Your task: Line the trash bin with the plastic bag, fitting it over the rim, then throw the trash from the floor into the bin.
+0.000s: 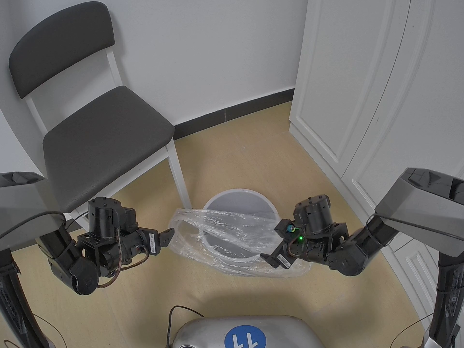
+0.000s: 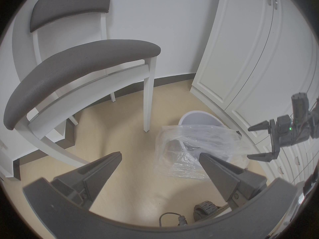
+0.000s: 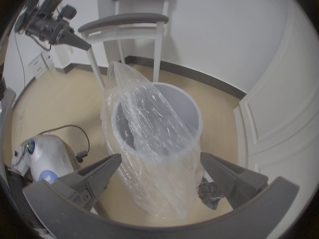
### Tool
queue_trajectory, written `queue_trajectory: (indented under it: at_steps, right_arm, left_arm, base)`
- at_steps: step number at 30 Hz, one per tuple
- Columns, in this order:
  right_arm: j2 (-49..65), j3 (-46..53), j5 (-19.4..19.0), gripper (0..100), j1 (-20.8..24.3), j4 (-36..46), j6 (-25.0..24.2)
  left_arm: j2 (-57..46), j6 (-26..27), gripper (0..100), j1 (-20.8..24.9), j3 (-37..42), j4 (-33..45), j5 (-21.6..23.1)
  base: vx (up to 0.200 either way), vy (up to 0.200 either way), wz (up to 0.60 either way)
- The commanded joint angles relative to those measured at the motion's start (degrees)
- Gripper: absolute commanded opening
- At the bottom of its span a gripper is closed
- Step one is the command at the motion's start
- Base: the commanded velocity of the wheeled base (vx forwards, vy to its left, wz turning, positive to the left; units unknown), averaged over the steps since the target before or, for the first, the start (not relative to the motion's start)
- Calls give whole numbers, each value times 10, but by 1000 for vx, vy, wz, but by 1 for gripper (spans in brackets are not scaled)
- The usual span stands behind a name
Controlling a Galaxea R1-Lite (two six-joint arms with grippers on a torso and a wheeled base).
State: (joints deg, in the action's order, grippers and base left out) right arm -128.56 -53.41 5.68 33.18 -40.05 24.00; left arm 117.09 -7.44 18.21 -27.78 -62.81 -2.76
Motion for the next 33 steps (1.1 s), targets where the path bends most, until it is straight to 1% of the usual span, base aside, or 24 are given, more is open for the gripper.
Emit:
queue_trajectory:
  at_steps: [1,3,4,5,6,7,8,11,12,14,19,24,29,33]
  right_arm:
    - [30,-82,22,100,16,69,46]
    - [25,-90,76,100,22,90,54]
    - [25,-98,91,100,26,90,61]
    - [26,-100,94,100,27,89,62]
    - [31,-120,99,100,36,98,73]
    - [28,-132,99,100,42,94,75]
    - [27,-140,99,100,46,94,75]
    - [18,-151,99,100,52,95,75]
    - [3,-153,102,100,60,92,73]
    - [-11,-150,103,100,74,89,71]
    - [-31,-146,104,100,87,88,68]
    - [-28,-157,103,100,93,87,69]
    - [-34,-146,100,100,94,87,68]
    - [-44,-135,98,100,101,87,56]
  left_arm:
    - [24,-11,100,15,15,-19,-5]
    - [89,-15,100,26,-2,-36,-22]
    - [101,-13,100,30,-2,-55,-44]
    - [103,-12,100,31,0,-59,-51]
    - [108,-4,100,39,10,-84,-88]
    - [104,6,100,41,18,-97,-103]
    - [100,19,100,41,26,-109,-109]
    - [89,40,100,38,47,-137,-108]
    - [82,45,100,31,65,-158,-109]
    - [76,47,100,14,79,-172,-108]
    - [46,55,100,-5,100,-174,-108]
    - [1,57,100,-3,102,-170,-108]
    - [-7,57,100,-7,100,-167,-107]
    - [-11,57,100,-12,99,-169,-107]
  base:
    - [0,0,0]
    - [0,0,0]
    - [0,0,0]
    - [0,0,0]
    - [0,0,0]
    - [0,0,0]
    - [0,0,0]
    - [0,0,0]
    - [0,0,0]
    - [0,0,0]
    - [0,0,0]
    - [0,0,0]
    - [0,0,0]
    - [0,0,0]
